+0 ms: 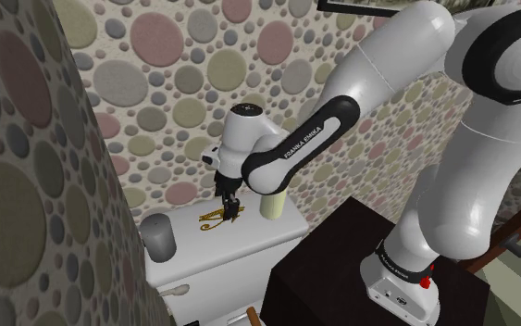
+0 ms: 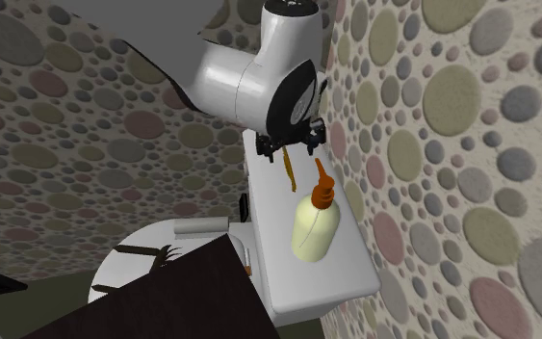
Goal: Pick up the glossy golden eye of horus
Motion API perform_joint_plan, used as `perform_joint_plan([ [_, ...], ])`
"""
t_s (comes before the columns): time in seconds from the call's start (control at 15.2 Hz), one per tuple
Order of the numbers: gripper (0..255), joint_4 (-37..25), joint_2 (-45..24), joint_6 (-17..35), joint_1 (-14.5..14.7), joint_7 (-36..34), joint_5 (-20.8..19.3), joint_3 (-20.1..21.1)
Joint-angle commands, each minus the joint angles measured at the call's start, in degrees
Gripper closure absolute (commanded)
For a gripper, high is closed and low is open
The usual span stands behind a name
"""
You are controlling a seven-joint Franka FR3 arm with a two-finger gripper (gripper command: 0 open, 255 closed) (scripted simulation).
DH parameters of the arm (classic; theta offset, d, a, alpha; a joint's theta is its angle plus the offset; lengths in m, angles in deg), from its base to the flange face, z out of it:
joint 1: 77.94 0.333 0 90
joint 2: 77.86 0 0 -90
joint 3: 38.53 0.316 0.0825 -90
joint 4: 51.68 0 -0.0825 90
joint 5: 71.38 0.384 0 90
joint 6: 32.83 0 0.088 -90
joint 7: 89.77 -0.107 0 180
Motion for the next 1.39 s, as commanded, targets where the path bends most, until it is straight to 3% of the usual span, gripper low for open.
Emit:
perform_joint_plan([
  [0.0, 0, 0.21, -1.53, 1.78, 0.15, -0.18, -0.68, -0.05],
  [0.4, 0, 0.46, -4.82, 5.26, 0.49, -1.21, -2.18, -0.60],
  [0.46, 255, 0.48, -4.72, 5.18, 0.51, -1.25, -2.15, -0.57],
  [1.06, 255, 0.45, -4.83, 5.26, 0.49, -1.22, -2.18, -0.60],
  [1.32, 255, 0.26, -1.93, 2.23, 0.15, -0.31, -0.87, -0.08],
])
